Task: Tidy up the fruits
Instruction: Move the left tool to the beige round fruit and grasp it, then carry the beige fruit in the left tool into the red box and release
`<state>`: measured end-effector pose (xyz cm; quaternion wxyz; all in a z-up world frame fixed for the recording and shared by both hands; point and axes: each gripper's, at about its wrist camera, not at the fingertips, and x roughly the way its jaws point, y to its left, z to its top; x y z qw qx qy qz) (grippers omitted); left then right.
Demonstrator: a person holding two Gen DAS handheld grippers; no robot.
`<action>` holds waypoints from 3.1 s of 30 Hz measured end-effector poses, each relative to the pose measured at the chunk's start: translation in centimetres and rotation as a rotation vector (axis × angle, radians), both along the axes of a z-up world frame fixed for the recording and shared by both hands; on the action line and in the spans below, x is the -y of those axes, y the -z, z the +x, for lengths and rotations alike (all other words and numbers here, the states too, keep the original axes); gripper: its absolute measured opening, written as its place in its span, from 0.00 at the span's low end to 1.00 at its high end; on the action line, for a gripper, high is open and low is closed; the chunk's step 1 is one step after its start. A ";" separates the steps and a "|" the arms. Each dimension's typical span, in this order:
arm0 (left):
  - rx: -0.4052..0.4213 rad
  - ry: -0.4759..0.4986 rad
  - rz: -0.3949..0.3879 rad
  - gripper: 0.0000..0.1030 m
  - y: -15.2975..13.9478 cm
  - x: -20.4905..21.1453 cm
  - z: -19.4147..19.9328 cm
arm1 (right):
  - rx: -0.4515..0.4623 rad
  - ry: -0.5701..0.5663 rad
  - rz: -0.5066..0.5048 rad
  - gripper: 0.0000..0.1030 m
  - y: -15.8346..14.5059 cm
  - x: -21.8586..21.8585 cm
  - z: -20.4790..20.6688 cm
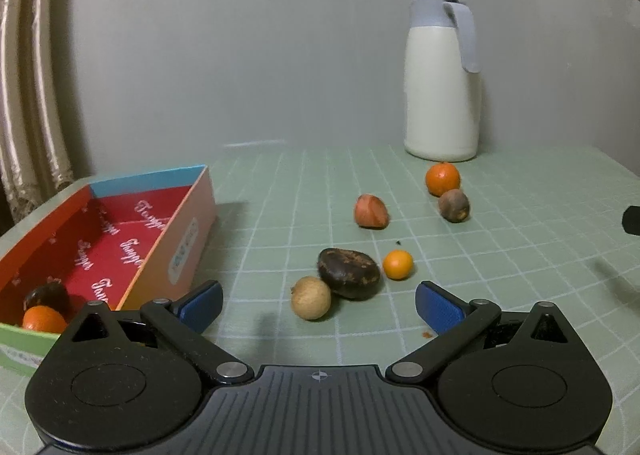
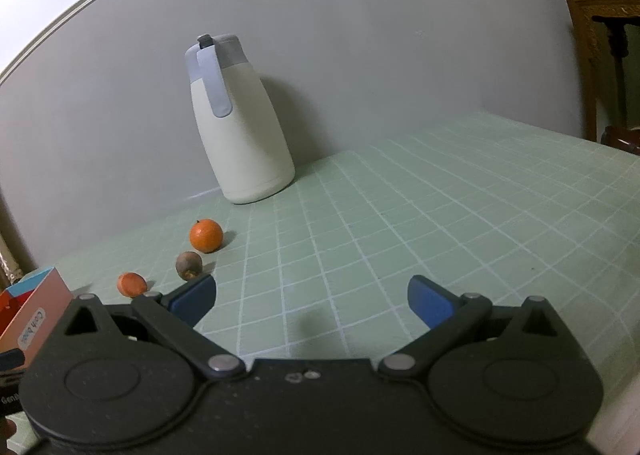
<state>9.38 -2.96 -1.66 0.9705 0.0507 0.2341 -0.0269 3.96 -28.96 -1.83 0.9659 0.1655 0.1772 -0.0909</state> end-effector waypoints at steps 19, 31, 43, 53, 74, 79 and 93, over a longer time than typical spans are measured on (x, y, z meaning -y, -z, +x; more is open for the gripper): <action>-0.099 0.035 -0.035 0.62 1.2 -0.2 1.9 | -0.013 -0.024 0.027 1.00 0.2 -0.2 0.3; -0.095 0.046 -0.056 0.45 1.2 -0.2 2.0 | -0.027 -0.027 0.041 1.00 0.3 -0.2 0.5; -0.076 0.069 -0.017 0.26 1.2 0.7 1.6 | -0.042 -0.034 0.042 1.00 0.7 -0.6 0.7; -0.035 0.063 -0.012 0.26 0.7 0.5 0.6 | -0.056 -0.036 0.044 1.00 0.9 -0.7 0.9; 0.142 -0.140 -0.050 0.26 -2.5 -5.5 -1.4 | -0.056 -0.116 0.009 1.00 0.9 -4.0 1.8; 0.154 -0.192 -0.049 0.26 -2.8 -7.4 -1.7 | -0.054 -0.152 -0.009 1.00 0.8 -5.6 2.1; 0.040 -0.341 -0.122 0.26 -1.6 -12.5 0.3 | -0.050 -0.218 -0.022 1.00 0.5 -8.2 2.8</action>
